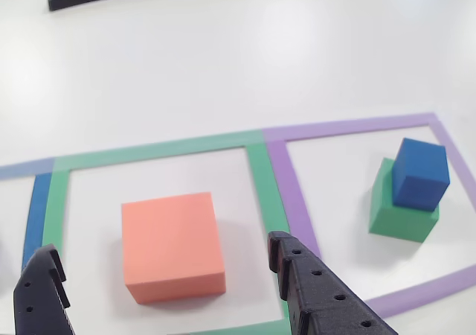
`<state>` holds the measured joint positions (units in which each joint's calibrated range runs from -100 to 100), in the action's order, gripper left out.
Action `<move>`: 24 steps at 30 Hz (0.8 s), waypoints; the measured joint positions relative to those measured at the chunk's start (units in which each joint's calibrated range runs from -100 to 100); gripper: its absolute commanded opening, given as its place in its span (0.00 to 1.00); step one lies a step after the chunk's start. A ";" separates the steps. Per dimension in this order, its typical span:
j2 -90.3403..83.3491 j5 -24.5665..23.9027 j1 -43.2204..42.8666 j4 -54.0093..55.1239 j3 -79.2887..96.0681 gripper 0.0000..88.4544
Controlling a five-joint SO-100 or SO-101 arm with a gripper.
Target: Tower of hanoi
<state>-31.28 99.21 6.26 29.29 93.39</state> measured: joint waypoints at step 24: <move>42.80 0.20 0.00 33.71 -11.75 0.36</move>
<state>11.52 99.41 6.26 63.00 81.64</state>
